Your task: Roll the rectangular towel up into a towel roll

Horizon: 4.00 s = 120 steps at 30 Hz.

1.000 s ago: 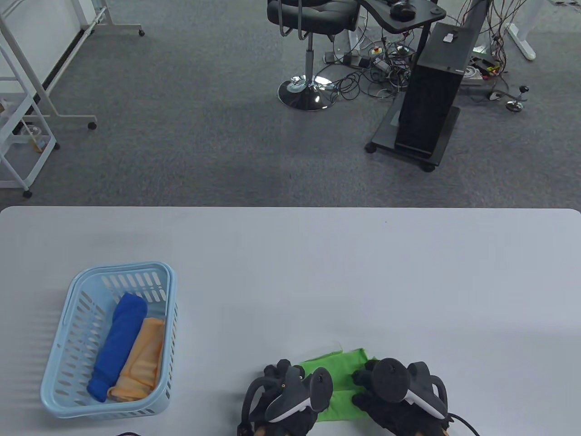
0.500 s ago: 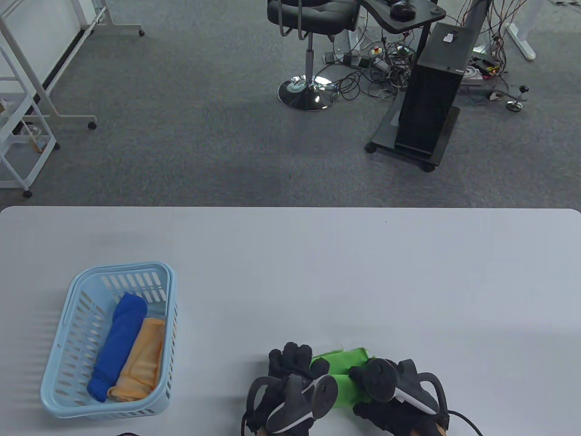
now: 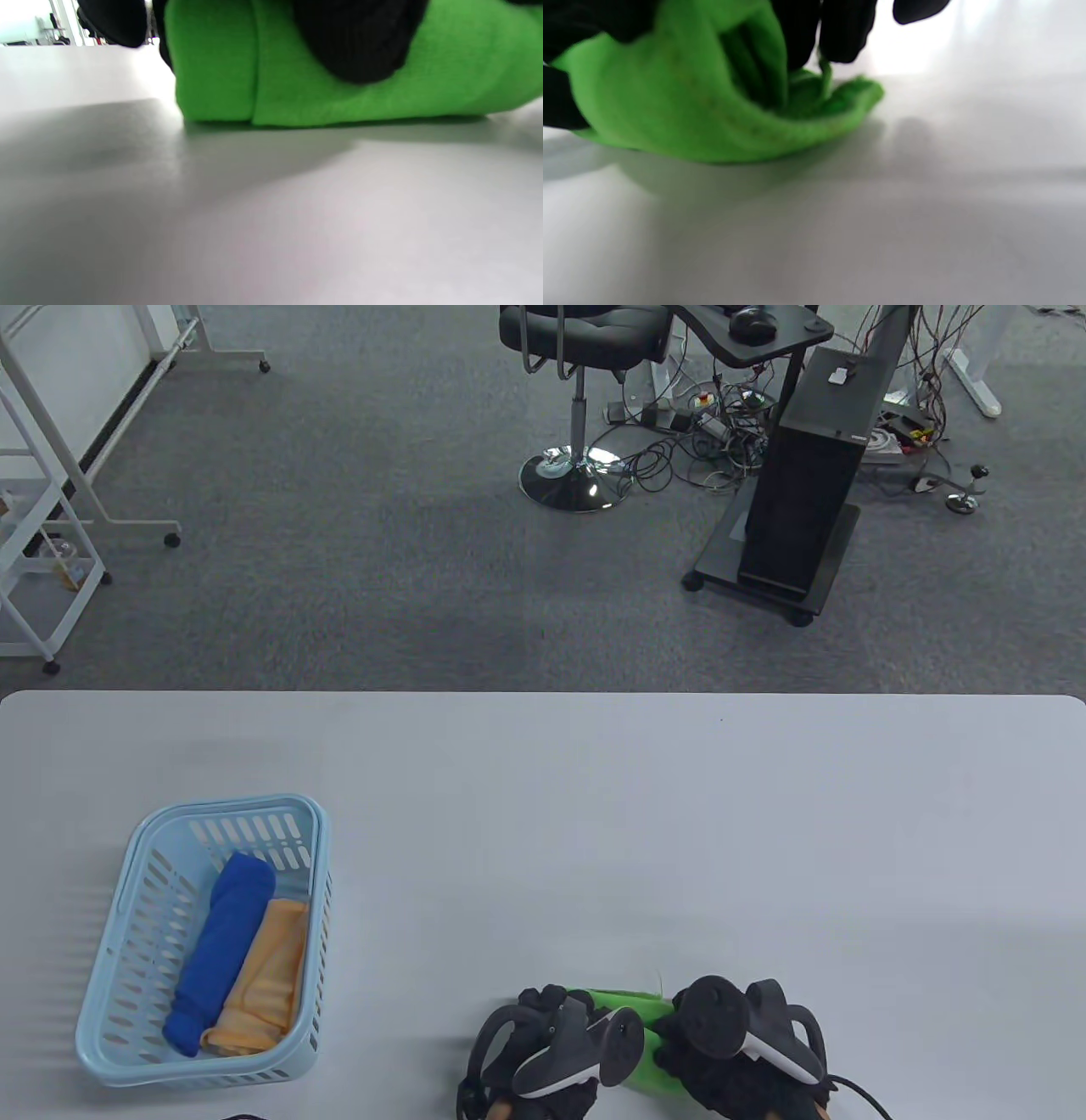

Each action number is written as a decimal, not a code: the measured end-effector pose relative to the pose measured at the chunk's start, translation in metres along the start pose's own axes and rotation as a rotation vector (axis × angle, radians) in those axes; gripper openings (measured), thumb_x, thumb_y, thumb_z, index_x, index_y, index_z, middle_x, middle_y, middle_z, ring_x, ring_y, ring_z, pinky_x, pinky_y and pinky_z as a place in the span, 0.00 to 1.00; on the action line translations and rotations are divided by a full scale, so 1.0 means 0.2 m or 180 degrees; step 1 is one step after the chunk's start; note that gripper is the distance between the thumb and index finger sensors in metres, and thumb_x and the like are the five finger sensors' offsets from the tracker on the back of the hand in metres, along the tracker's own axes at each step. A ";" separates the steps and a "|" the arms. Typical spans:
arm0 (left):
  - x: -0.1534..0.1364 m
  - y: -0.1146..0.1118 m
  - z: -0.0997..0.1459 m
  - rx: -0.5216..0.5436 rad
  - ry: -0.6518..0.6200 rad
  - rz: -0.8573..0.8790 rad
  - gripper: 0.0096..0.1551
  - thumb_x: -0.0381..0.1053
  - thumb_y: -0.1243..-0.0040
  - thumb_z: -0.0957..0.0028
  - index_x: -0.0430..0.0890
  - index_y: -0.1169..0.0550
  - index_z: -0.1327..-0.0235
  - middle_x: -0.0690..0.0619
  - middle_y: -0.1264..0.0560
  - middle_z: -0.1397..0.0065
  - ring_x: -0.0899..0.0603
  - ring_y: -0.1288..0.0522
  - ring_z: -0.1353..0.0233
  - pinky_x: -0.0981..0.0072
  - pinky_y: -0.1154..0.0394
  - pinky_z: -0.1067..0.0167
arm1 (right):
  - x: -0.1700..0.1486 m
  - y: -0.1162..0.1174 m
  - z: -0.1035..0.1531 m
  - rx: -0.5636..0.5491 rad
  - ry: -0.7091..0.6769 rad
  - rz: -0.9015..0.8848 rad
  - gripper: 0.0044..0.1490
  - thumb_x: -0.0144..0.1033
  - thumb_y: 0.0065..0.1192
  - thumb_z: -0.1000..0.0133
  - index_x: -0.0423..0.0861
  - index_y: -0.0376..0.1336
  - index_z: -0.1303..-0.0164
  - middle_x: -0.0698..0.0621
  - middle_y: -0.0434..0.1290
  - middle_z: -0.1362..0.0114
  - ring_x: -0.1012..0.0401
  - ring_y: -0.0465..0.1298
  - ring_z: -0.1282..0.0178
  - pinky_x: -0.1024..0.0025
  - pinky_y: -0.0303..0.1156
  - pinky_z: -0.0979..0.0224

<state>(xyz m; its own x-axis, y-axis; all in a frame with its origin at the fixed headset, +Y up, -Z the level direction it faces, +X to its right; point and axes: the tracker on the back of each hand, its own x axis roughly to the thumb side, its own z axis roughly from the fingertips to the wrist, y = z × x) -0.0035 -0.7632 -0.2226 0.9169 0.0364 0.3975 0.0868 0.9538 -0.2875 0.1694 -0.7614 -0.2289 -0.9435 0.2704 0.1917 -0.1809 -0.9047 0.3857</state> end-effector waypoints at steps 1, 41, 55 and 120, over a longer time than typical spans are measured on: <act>-0.01 0.00 0.01 -0.0034 -0.0011 0.0056 0.34 0.56 0.41 0.62 0.52 0.23 0.37 0.46 0.26 0.30 0.34 0.30 0.27 0.32 0.38 0.31 | 0.01 -0.01 0.01 -0.0072 -0.0022 0.0003 0.40 0.52 0.55 0.60 0.48 0.69 0.38 0.48 0.60 0.27 0.49 0.62 0.24 0.39 0.52 0.23; -0.35 -0.02 0.02 -0.0011 0.0807 0.0739 0.35 0.55 0.42 0.58 0.70 0.31 0.31 0.42 0.39 0.18 0.29 0.44 0.20 0.29 0.49 0.29 | 0.27 0.11 0.05 -0.0415 -0.1063 0.0709 0.46 0.55 0.59 0.64 0.65 0.55 0.31 0.59 0.39 0.21 0.51 0.45 0.18 0.41 0.46 0.21; -0.40 0.10 0.08 0.0640 0.0955 0.0827 0.41 0.63 0.45 0.59 0.64 0.34 0.25 0.42 0.47 0.15 0.28 0.50 0.17 0.28 0.50 0.28 | 0.29 0.12 -0.06 -0.0386 -0.0600 0.1706 0.50 0.57 0.56 0.64 0.63 0.49 0.29 0.56 0.34 0.21 0.50 0.45 0.18 0.44 0.49 0.20; -0.38 0.11 0.14 0.0839 0.0659 0.0934 0.54 0.78 0.47 0.66 0.61 0.38 0.20 0.40 0.48 0.13 0.27 0.53 0.16 0.22 0.53 0.30 | -0.55 -0.42 0.01 -0.0915 0.1285 0.0880 0.67 0.73 0.50 0.73 0.58 0.37 0.24 0.48 0.31 0.20 0.45 0.32 0.19 0.32 0.31 0.25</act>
<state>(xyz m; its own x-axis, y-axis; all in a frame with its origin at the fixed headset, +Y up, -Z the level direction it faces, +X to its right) -0.0811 -0.7362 -0.2355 0.9489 0.2820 0.1415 -0.2665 0.9564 -0.1194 0.2886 -0.7147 -0.2808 -0.9876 -0.0856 -0.1313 0.0730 -0.9925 0.0982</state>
